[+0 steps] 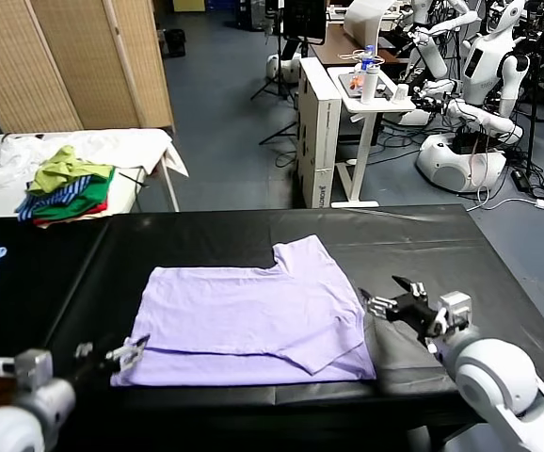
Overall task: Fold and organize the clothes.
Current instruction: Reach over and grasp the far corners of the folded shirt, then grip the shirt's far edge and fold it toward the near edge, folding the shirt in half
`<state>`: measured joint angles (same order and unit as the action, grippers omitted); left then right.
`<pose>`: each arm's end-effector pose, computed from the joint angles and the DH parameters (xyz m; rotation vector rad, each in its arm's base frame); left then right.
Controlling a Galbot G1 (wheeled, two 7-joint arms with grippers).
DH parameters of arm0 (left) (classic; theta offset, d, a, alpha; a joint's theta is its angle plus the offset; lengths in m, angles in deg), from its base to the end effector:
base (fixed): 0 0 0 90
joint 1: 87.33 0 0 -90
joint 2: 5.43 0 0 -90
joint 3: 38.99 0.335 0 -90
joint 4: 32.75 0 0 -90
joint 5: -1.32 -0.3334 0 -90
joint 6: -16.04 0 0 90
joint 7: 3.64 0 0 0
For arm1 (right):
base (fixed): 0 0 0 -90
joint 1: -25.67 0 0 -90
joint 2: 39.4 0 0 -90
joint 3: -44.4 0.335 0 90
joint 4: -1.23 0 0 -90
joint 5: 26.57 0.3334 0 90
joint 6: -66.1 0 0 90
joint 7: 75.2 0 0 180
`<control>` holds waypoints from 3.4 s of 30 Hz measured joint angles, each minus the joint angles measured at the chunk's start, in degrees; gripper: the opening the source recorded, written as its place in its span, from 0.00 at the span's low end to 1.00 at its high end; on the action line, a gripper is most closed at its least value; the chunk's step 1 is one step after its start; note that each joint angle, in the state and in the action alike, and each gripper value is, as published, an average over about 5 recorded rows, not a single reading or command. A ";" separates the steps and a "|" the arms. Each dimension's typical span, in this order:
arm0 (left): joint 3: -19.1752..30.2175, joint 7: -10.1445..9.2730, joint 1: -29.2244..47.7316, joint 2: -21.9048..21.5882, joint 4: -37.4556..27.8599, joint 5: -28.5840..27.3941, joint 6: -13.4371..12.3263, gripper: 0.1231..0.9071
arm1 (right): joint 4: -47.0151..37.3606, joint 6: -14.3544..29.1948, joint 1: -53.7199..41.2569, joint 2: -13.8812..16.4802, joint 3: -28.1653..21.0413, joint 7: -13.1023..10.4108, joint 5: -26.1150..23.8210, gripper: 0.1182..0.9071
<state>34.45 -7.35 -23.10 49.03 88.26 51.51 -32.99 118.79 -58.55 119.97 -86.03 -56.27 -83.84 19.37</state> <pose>0.2095 0.1612 -0.1961 -0.1544 -2.5547 0.1689 0.2770 -0.0843 -0.1903 0.4490 -2.6567 0.0965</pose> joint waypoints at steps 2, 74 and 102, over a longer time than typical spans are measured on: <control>1.47 0.01 3.86 -1.17 -3.20 1.14 -0.01 1.00 | -1.86 -0.23 -3.10 -0.59 -2.20 -0.03 0.63 1.00; 22.84 6.28 33.24 -2.32 -31.48 -5.75 -3.47 0.05 | -29.59 2.72 -27.65 -13.88 -18.03 1.73 0.05 0.03; 10.55 6.91 12.36 -11.33 -9.65 -1.82 -3.13 0.04 | -2.36 -2.07 -3.71 1.87 -5.03 0.35 2.81 0.03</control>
<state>45.00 -0.44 -10.74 37.70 78.60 49.69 -36.13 116.42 -60.62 116.25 -84.16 -61.30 -83.49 22.17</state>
